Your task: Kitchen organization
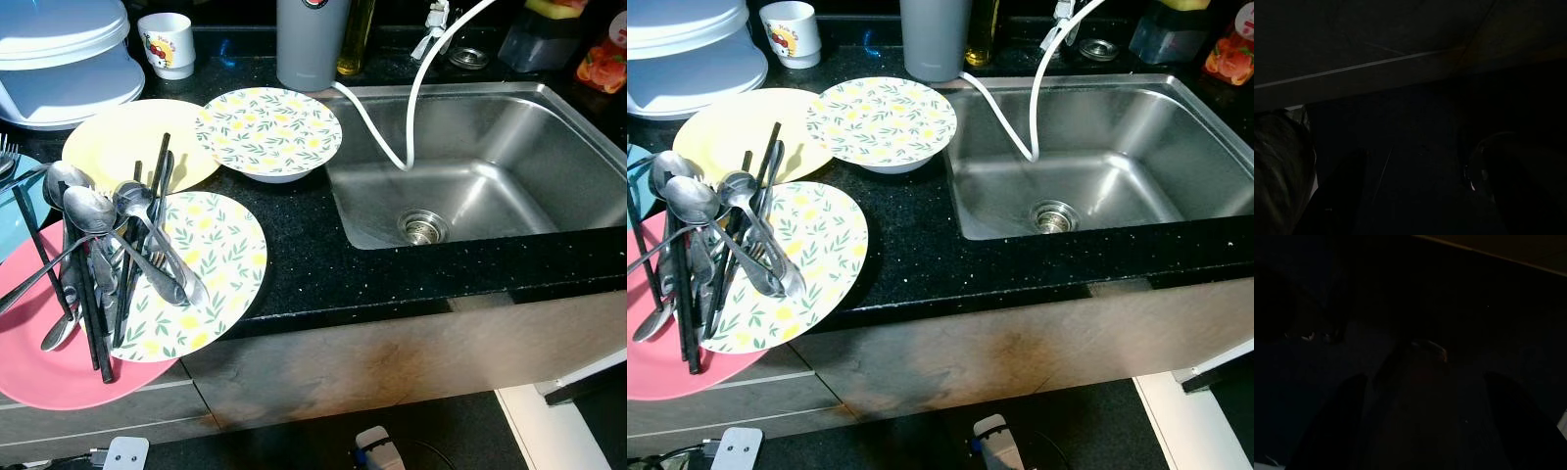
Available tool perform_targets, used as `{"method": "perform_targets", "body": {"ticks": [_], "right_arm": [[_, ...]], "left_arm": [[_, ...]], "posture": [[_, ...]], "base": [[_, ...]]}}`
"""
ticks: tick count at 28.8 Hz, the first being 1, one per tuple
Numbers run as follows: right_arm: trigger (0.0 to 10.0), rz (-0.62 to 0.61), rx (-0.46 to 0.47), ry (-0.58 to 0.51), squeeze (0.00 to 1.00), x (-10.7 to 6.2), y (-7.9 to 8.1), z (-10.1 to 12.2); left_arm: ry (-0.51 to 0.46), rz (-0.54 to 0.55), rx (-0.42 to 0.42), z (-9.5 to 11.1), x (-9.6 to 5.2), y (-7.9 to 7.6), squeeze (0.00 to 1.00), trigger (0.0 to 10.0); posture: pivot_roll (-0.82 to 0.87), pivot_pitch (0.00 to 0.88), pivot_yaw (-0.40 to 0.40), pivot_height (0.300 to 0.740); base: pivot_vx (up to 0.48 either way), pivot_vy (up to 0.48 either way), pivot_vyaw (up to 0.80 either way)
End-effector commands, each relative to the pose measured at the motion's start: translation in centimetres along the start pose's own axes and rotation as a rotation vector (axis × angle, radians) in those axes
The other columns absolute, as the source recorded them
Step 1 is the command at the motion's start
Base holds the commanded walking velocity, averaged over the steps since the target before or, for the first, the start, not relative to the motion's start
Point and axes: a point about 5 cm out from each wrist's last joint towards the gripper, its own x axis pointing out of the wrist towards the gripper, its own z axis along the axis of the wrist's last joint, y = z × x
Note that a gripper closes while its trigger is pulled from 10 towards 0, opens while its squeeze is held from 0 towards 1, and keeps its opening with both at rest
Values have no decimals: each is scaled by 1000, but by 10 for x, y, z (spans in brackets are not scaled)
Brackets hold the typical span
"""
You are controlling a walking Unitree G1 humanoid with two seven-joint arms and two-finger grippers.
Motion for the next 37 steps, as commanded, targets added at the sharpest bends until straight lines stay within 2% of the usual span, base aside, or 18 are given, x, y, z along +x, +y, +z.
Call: {"method": "perform_targets", "body": {"ticks": [1, 9, 14, 20, 30, 37], "right_arm": [[10000, 11, -11, 91, 0, -4, 0, -24], [10000, -4, -17, 81, 0, -3, -6, -17], [10000, -33, 30, 69, 0, -2, -7, -15], [10000, -43, 49, 84, 0, -6, -6, -27], [10000, -48, 73, 110, 0, -10, -1, -43], [10000, -42, 75, 99, 0, -8, 1, -38]], "left_arm": [[49, 26, -12, -12, -4, 5, 0, 10000], [65, 42, -34, -16, -5, 6, 0, 10000], [91, 22, -45, -19, -2, -2, 0, 10000], [92, -18, -19, -16, 3, -10, 0, 10000], [90, -28, 2, -12, 6, -6, 0, 10000], [94, -38, 2, -16, 5, -9, 0, 10000]], "posture": [[136, 252, -73, 740], [130, 240, -55, 740], [86, 211, -23, 740], [75, 189, 6, 740], [85, 180, 22, 740], [80, 183, 20, 740]], "base": [[0, 0, 0], [0, 0, 0], [0, 0, 0], [0, 0, 0], [0, 0, 0], [0, 0, 0]]}}
